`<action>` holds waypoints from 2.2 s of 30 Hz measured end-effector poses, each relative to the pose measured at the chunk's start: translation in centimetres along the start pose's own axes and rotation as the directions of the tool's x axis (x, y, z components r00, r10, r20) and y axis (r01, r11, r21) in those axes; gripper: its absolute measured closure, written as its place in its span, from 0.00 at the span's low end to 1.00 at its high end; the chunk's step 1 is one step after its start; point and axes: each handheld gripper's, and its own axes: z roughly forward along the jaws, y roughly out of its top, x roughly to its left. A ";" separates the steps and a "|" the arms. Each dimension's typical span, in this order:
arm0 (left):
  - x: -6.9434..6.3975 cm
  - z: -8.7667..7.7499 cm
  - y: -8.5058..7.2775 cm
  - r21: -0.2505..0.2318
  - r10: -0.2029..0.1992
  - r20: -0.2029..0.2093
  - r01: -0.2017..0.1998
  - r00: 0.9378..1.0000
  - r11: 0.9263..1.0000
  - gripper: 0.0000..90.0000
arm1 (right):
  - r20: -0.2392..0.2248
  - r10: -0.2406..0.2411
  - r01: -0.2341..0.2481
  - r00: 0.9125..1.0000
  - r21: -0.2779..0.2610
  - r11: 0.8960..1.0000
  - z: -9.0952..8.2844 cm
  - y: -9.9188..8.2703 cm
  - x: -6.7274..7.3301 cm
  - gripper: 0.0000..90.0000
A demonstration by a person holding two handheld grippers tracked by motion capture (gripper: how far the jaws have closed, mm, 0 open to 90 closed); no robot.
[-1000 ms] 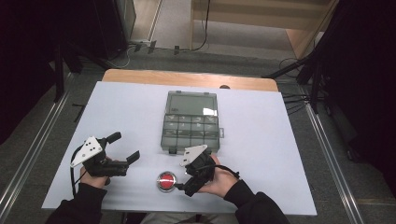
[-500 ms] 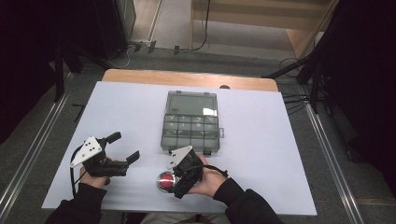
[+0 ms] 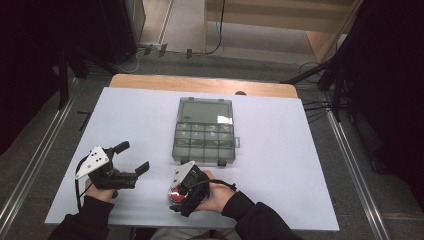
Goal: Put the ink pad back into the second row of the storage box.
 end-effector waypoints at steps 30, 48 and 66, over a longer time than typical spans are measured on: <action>0.0 0.0 0.0 -0.005 -0.001 0.000 0.001 1.000 1.000 0.00 | 0.047 0.002 -0.001 0.999 -0.003 1.000 -0.8 0.0 0.0 0.34; 0.0 0.0 0.0 -0.004 -0.003 -0.001 0.003 1.000 1.000 0.00 | 0.136 0.081 -0.065 0.987 -0.120 0.991 -5.2 1.0 -2.4 0.34; 0.0 0.0 0.0 -0.002 -0.005 -0.001 0.005 1.000 1.000 0.00 | 0.214 0.216 -0.181 0.953 -0.171 0.969 -6.8 0.0 -5.4 0.34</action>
